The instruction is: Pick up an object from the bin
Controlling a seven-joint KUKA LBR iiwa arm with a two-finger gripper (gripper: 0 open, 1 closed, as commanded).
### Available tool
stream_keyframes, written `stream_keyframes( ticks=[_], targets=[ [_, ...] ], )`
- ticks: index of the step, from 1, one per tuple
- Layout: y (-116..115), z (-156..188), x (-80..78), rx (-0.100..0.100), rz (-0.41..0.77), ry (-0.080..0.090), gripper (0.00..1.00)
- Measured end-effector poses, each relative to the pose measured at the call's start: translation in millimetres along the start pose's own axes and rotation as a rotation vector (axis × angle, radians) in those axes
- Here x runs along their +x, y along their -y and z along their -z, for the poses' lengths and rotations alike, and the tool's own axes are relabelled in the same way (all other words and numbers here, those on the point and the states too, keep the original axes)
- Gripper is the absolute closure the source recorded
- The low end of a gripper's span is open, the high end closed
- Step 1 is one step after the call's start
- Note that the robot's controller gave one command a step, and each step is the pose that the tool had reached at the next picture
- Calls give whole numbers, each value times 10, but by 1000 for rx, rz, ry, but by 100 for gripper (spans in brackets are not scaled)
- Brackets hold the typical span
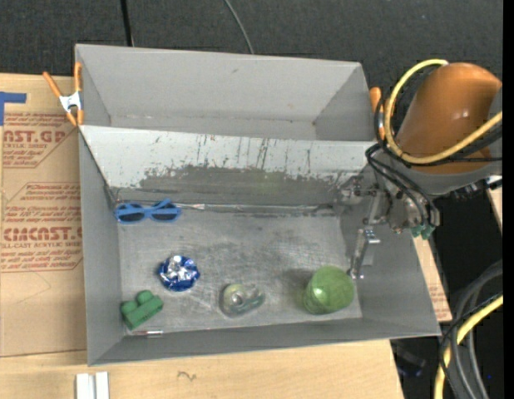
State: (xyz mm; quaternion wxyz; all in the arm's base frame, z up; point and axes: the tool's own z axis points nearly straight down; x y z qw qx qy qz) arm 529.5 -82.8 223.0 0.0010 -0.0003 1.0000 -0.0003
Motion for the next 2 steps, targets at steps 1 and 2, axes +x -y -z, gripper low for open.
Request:
stream_keyframes(
  ticks=[1,2],
  targets=[
    [412,-866,469,-2,123,-10,0],
    [153,-1485,416,6,407,22,0]
  ],
)
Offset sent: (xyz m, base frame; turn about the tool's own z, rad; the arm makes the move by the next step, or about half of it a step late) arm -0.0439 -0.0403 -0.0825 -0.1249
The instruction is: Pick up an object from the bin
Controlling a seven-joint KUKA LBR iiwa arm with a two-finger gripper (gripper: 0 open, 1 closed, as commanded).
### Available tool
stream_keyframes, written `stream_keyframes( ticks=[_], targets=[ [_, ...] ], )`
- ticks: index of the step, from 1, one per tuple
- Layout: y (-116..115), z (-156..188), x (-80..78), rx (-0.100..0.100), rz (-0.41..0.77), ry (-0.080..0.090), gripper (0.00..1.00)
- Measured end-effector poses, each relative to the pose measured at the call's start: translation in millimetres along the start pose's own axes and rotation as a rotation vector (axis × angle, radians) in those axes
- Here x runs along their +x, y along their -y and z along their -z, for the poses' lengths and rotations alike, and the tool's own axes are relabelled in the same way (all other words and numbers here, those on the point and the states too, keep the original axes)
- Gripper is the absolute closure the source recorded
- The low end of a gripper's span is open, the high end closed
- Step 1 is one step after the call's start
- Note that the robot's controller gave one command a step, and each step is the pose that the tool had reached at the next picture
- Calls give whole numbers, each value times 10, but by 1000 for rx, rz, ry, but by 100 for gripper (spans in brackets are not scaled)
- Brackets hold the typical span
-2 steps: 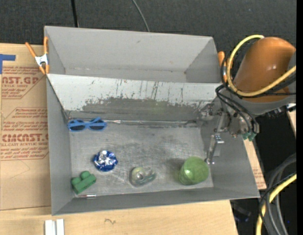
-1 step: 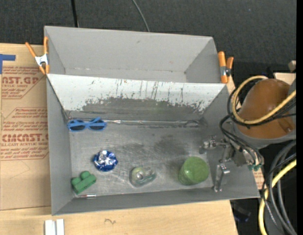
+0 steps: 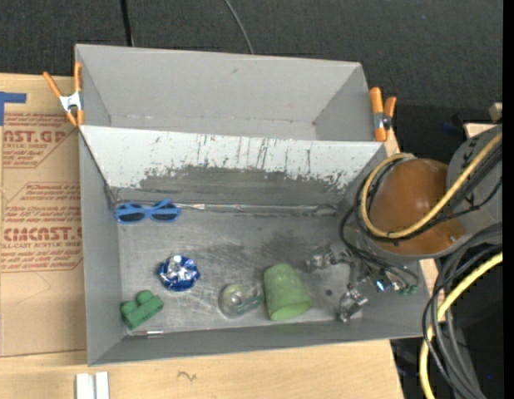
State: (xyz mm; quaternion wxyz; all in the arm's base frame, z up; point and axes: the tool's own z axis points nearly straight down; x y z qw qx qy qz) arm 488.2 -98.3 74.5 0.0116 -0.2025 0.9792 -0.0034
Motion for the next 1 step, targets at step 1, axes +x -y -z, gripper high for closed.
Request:
stream_keyframes(
  ticks=[1],
  targets=[
    [-1018,271,-609,-17,267,-16,0]
  ],
)
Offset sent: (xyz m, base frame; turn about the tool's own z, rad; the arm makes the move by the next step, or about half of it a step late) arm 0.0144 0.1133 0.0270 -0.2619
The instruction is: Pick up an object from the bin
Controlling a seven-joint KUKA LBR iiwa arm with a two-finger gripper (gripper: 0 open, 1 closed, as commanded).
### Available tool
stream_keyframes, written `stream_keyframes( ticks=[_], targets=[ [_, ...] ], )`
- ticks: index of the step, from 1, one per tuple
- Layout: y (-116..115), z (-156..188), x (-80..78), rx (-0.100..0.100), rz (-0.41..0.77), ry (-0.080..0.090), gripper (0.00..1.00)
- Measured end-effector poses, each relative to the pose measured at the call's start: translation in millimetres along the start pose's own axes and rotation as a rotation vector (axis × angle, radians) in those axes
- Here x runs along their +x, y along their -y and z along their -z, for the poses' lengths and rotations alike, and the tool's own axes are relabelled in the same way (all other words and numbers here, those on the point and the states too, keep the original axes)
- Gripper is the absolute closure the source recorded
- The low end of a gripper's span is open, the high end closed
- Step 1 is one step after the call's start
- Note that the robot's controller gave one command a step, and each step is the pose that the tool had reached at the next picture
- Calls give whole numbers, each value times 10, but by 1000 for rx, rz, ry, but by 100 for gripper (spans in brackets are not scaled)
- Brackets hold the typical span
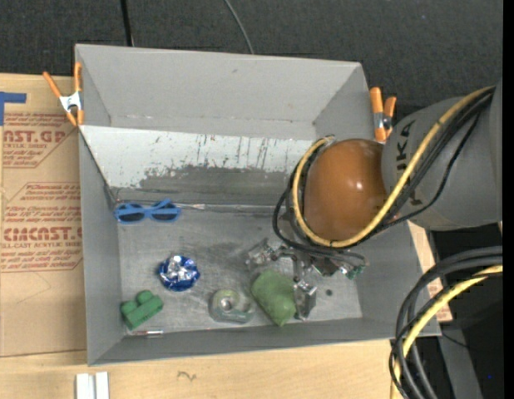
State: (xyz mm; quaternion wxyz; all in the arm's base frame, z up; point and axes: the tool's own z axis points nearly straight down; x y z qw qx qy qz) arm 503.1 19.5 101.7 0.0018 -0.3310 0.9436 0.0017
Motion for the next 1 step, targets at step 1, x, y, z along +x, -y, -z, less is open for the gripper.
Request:
stream_keyframes(
  ticks=[1],
  targets=[
    [169,-301,111,3,653,4,0]
  ],
)
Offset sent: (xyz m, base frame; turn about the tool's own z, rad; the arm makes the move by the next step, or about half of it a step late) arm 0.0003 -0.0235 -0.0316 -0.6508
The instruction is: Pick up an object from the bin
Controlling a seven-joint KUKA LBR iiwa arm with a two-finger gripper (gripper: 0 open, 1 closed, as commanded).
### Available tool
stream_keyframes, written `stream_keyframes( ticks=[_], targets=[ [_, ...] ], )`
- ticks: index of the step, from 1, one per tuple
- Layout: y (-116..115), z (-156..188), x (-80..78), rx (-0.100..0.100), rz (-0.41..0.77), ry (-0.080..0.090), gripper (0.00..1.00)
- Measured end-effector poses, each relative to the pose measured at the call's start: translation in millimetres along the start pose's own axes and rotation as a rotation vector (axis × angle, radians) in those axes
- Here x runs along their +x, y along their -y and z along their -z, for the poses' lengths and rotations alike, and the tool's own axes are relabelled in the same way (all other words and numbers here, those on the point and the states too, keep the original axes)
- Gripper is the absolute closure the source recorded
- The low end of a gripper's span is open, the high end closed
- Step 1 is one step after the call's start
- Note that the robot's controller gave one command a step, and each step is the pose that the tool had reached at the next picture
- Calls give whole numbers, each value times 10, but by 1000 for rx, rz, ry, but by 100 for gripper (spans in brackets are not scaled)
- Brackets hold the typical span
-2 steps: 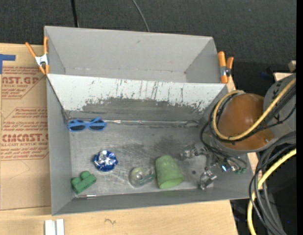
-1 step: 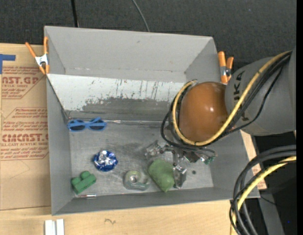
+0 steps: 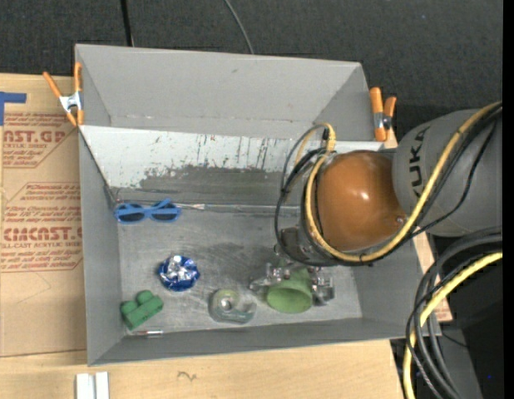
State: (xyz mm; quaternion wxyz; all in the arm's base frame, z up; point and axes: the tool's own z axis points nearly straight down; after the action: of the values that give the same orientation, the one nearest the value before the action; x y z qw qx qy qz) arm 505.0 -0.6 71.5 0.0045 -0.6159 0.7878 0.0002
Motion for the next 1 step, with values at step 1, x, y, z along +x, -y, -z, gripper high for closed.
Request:
stream_keyframes(
  ticks=[1],
  targets=[
    [8,17,-6,1,-2,1,100]
  ],
)
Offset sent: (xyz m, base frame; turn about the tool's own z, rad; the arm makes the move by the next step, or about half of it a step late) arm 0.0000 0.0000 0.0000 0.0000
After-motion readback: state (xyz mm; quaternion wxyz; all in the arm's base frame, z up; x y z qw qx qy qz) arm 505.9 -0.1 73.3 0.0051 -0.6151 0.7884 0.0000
